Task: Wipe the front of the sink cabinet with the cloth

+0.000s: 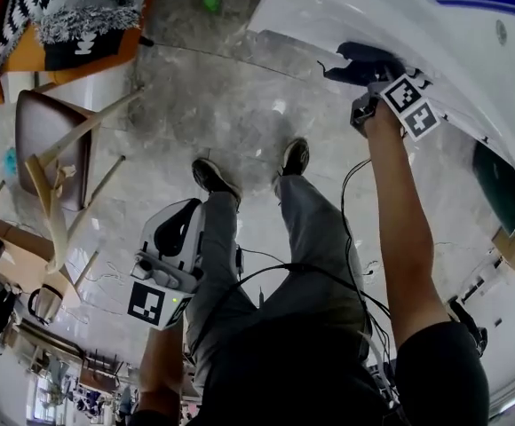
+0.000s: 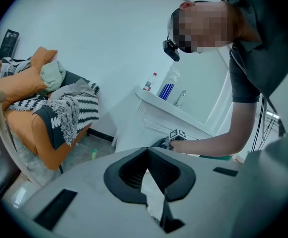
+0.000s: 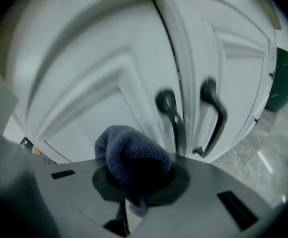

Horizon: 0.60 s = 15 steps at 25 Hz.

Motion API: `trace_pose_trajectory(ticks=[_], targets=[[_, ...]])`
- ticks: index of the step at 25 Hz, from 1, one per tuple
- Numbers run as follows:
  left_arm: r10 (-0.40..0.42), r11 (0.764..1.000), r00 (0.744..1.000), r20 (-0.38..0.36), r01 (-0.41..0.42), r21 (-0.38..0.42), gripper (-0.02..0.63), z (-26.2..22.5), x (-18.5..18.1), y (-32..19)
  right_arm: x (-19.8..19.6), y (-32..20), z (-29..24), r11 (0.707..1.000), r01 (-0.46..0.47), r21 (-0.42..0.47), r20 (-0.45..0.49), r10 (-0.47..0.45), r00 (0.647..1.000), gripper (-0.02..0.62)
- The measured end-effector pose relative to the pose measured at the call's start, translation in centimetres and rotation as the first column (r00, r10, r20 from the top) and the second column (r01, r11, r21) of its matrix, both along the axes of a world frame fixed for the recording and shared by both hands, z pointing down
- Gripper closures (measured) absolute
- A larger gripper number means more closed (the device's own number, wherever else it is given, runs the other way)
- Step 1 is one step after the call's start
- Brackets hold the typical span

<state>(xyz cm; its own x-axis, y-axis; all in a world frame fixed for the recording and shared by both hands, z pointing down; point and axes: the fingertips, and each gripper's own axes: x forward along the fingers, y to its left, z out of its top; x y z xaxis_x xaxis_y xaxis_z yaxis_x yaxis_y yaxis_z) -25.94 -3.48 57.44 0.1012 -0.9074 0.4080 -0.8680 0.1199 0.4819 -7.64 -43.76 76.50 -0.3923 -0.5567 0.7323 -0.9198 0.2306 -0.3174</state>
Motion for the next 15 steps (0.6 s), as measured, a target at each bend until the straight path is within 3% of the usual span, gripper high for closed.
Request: trace_pose_trajectory(ticks=[3, 6, 10, 15], targets=[[-0.011, 0.999, 1.000, 0.004, 0.011, 0.035, 0.601, -0.8, -0.6, -0.6, -0.3, -0.4, -6.6, 0.996, -0.007, 0.094, 0.073, 0.001, 0.997, 0.558], [-0.018, 0.998, 1.000, 0.008, 0.017, 0.055, 0.601, -1.0, -0.6, -0.6, -0.2, -0.3, -7.9, 0.993, -0.039, 0.115, 0.093, 0.028, 0.995, 0.558], [-0.023, 0.999, 1.000, 0.003, 0.023, 0.042, 0.601, -0.2, -0.4, 0.1, -4.2, 1.0, -5.0, 0.998, -0.033, 0.046, 0.133, 0.027, 0.991, 0.558], [-0.041, 0.999, 0.999, 0.002, 0.041, 0.030, 0.601, 0.6, -0.5, 1.2, -12.3, 4.9, 1.2, 0.995, 0.073, -0.070, 0.175, -0.060, 0.983, 0.558]])
